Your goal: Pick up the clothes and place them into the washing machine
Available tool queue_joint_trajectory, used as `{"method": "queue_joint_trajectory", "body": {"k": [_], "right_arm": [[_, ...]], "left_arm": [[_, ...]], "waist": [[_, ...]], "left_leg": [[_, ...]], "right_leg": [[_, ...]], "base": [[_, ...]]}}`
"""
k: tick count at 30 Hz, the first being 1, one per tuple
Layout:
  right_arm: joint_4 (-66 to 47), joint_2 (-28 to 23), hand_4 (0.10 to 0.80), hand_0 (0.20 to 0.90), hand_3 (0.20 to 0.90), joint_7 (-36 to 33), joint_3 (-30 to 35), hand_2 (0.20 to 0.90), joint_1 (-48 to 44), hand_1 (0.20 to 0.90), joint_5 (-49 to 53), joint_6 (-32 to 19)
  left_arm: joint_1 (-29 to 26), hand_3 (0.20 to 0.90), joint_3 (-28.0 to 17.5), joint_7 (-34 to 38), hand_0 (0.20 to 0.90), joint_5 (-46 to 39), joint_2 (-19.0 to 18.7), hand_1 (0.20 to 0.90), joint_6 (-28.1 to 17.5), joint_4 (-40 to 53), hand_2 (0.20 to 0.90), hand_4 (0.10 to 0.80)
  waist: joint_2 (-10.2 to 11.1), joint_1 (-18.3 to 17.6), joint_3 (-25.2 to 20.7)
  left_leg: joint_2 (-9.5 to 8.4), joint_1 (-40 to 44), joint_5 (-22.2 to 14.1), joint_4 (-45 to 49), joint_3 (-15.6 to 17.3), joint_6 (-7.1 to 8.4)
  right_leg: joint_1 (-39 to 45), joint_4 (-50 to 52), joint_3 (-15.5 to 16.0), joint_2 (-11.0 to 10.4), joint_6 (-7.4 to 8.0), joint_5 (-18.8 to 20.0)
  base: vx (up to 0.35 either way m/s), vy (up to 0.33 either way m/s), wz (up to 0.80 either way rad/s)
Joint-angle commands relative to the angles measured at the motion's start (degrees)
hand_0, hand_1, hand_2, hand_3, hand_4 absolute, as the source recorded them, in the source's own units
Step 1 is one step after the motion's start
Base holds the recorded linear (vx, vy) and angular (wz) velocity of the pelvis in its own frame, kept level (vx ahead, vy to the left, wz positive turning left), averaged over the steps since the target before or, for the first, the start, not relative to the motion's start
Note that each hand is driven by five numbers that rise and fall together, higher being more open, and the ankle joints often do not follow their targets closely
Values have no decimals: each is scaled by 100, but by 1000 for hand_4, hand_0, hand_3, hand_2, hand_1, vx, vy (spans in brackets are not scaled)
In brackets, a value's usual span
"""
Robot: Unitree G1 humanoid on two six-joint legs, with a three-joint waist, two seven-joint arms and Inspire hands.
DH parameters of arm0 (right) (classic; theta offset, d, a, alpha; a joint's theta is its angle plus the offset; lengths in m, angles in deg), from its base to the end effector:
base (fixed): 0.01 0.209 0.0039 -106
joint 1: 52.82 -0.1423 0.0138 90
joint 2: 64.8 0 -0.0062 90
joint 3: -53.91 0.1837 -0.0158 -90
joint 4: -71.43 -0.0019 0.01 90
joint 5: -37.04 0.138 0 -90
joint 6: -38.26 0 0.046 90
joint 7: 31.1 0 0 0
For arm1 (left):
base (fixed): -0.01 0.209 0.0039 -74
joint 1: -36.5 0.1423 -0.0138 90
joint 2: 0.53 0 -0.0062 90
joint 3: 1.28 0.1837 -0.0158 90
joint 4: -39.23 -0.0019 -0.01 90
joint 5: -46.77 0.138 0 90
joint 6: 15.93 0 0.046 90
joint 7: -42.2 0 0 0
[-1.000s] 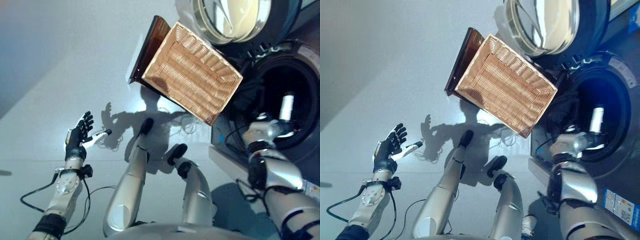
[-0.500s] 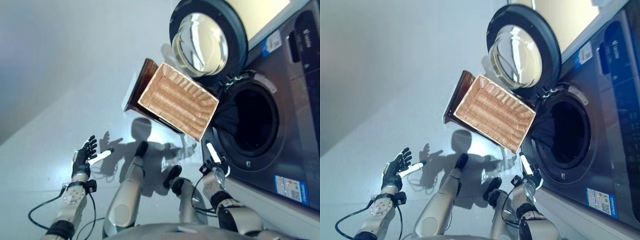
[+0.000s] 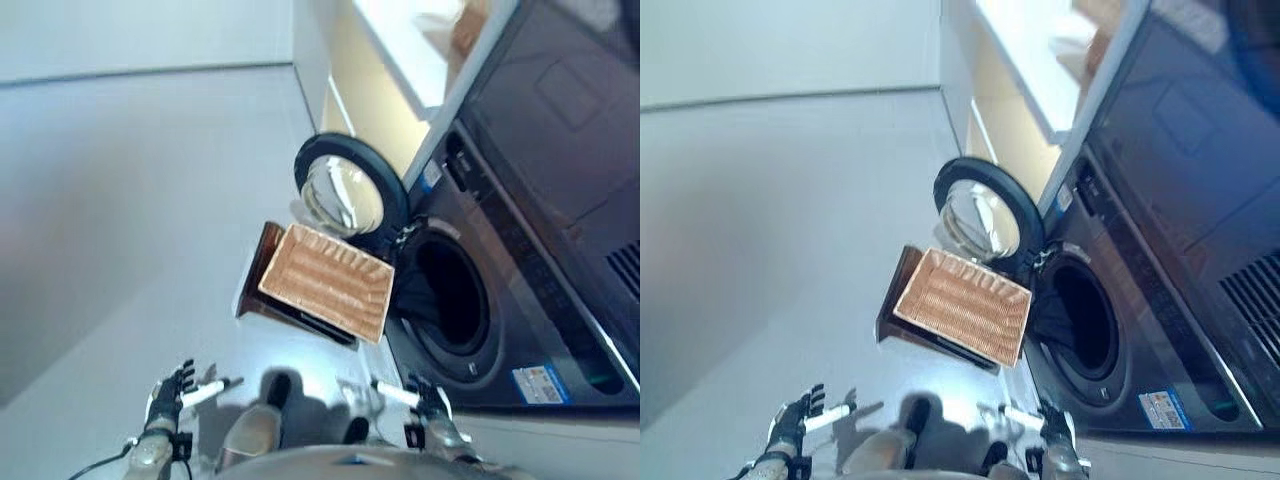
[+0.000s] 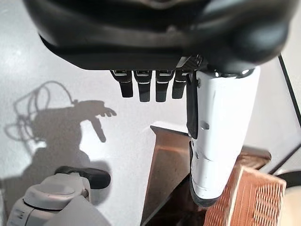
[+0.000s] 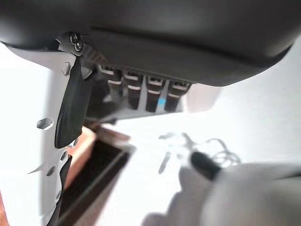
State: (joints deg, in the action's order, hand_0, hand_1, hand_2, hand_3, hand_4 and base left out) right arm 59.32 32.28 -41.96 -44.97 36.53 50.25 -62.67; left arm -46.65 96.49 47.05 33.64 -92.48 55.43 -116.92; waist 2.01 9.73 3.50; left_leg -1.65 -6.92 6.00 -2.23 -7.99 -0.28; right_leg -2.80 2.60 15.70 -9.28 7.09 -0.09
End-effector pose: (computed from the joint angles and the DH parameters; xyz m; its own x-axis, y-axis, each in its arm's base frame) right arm 0.0609 -0.1986 -0.1229 0.3788 -0.3096 -0.8721 0.1423 0.9507 -0.2756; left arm 0.0532 0.2490 -0.1047 0.5695 0.3126 -0.7602 -0.1290 0.9474 0.2929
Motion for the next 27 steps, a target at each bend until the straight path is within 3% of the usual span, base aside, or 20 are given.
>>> {"method": "queue_joint_trajectory", "body": {"k": [1, 13, 27], "right_arm": [[60, -450, 800, 900, 900, 133, 2, 900, 43, 900, -464, 114], [151, -467, 800, 900, 900, 430, -133, 900, 159, 900, -978, 286], [-268, -463, 800, 900, 900, 530, -294, 900, 49, 900, -873, 339]], "left_arm": [[-318, 900, -215, -82, 900, 388, -37, 900, -97, -250, 900, 800], [-370, 900, -143, -233, 900, 1206, 169, 900, 191, -901, 900, 800], [-418, 900, -230, -228, 900, 1145, 167, 900, 298, -869, 900, 800]], "waist": [[-65, -23, -88], [-165, -310, -444], [-139, -420, -475]], "left_leg": [[295, 172, -65, -180, -138, 366], [313, 544, -138, -255, 112, 360], [406, 760, -227, -218, 208, 334]], "right_leg": [[388, -498, 60, -243, 340, 377], [602, -557, -109, -303, 351, 472], [701, -485, -296, -232, 297, 363]], "base": [[74, 9, -17], [-2, 4, -9], [1, -6, -1]]}}
